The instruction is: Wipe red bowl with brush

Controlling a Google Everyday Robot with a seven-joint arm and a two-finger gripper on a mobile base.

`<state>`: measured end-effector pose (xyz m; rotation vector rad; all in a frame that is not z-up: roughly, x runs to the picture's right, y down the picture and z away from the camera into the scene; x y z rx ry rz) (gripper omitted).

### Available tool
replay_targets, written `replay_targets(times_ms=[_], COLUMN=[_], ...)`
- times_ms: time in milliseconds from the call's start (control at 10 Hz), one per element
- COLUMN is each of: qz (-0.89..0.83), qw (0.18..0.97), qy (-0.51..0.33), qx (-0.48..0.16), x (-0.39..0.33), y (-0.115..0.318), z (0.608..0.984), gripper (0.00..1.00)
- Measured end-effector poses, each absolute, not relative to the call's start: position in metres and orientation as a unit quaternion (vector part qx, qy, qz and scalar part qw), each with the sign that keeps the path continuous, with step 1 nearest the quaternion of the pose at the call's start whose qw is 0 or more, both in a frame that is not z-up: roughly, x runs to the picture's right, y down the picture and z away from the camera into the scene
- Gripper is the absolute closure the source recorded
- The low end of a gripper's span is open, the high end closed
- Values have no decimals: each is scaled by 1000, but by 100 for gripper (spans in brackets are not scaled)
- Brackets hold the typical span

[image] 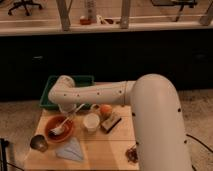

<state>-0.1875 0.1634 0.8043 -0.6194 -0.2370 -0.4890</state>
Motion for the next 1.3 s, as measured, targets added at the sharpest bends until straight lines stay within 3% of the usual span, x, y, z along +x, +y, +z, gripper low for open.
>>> replay_targets(times_ms=[400,1300], qz=[-200,-208], qw=[929,935], qy=[-85,-65], qx=[-298,-280], x=[-144,-151], y=[161,127], z=[798,822], gripper=[100,100])
